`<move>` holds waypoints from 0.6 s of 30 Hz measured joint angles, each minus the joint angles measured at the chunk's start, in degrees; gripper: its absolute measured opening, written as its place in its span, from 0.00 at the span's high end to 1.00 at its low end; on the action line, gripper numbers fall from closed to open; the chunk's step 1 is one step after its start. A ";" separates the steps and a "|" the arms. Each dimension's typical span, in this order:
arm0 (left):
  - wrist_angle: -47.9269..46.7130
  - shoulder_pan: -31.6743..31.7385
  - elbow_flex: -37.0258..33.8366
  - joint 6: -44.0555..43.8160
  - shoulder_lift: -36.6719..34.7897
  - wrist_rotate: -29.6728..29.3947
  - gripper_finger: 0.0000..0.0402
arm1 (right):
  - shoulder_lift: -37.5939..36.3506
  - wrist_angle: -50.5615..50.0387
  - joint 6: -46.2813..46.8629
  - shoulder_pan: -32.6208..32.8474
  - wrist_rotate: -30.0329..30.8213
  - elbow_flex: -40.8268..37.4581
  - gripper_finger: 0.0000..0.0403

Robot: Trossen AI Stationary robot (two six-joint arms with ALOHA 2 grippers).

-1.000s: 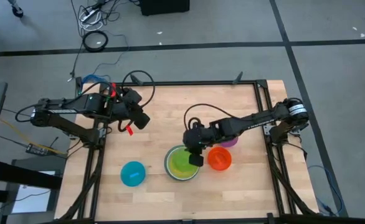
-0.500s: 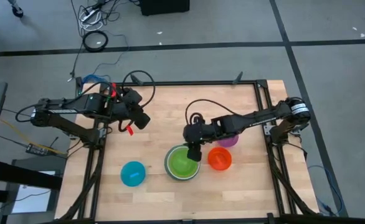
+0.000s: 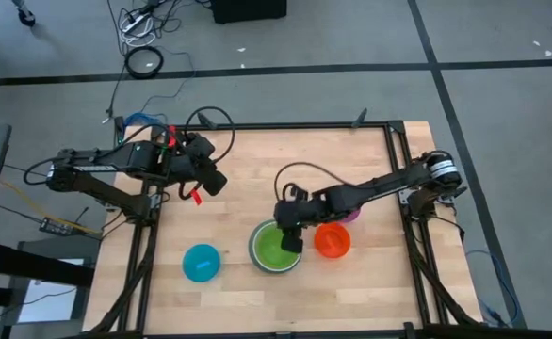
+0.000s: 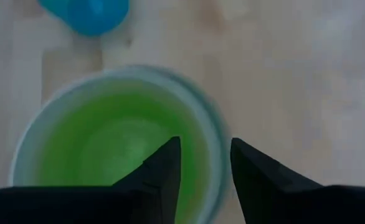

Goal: Nest bowls inside each other
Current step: Stack the green bowl on top of the yellow bowl, then stack the orange bowl on top of the green bowl

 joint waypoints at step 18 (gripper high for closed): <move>-0.13 0.00 0.00 0.11 0.00 0.02 0.64 | -15.02 -37.67 16.42 -7.52 2.53 -9.61 0.64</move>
